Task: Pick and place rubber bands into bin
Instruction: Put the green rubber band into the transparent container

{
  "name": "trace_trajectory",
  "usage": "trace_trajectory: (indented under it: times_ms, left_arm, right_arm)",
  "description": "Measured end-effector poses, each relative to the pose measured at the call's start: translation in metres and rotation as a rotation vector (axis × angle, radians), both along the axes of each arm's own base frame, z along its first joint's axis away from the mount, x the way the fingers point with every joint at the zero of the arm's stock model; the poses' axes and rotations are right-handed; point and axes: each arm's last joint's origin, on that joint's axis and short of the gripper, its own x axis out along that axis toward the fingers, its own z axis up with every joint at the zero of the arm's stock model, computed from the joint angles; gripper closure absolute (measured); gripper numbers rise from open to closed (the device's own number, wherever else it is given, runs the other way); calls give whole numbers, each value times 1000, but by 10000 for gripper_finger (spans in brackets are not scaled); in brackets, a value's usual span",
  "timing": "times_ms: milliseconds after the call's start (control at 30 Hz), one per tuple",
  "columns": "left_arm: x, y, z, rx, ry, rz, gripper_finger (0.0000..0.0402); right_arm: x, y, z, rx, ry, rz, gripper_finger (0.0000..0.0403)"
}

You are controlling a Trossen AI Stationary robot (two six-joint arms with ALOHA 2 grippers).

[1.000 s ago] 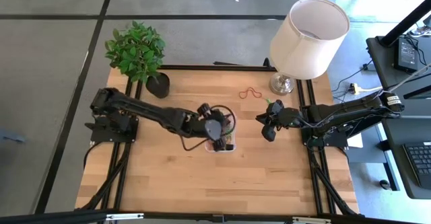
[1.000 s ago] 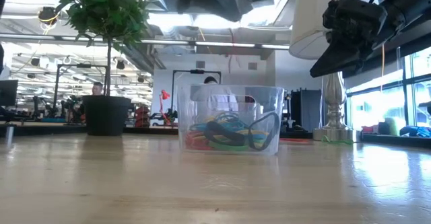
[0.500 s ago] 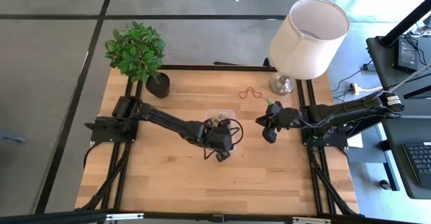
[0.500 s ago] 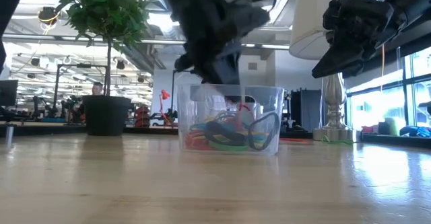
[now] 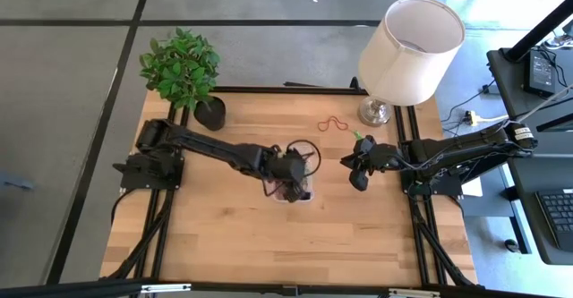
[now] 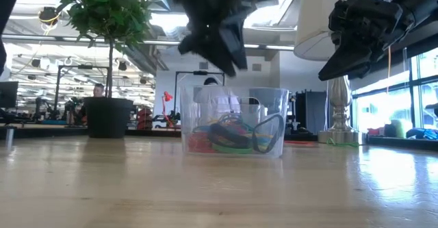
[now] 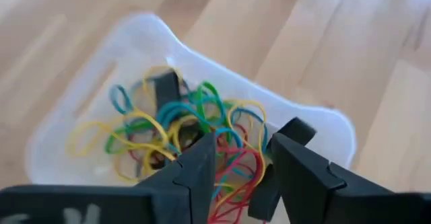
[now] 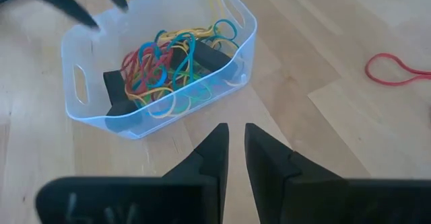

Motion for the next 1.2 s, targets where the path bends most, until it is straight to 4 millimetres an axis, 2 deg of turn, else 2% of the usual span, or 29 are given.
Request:
trace_trajectory:
  times_ms: [133, 267, 367, 467, 633, 733, 867, 1000, 1200]
  left_arm:
    - [-13, 11, 26, 17, -34, -16, 270]
    - [-34, 21, 44, 55, 17, 11, 282]
    - [-52, 24, 54, 145, 100, -21, 296]
    - [-67, 23, 59, 204, 137, -73, 324]
    - [-100, 29, 46, 208, 140, -141, 392]
    - [-121, 38, 35, 180, 87, -131, 398]
    - [-144, 47, 21, 127, -6, -116, 399]
    - [-162, 53, 10, 80, -61, -117, 400]
    - [-174, 57, 5, 22, -74, -110, 399]
  right_arm:
    - [0, 0, 0, -1, -1, -2, 349]
    - [0, -3, 1, -18, -11, -46, 349]
    - [0, -9, 1, -43, -24, -133, 347]
    - [4, -17, 4, -35, -70, -185, 328]
    - [19, -31, 8, -4, -30, -285, 266]
    - [24, -41, -1, 92, 97, -436, 228]
    - [19, -52, -27, 188, 321, -668, 194]
    - [12, -64, -46, 181, 419, -802, 181]
    - [4, -82, -62, 118, 397, -929, 189]
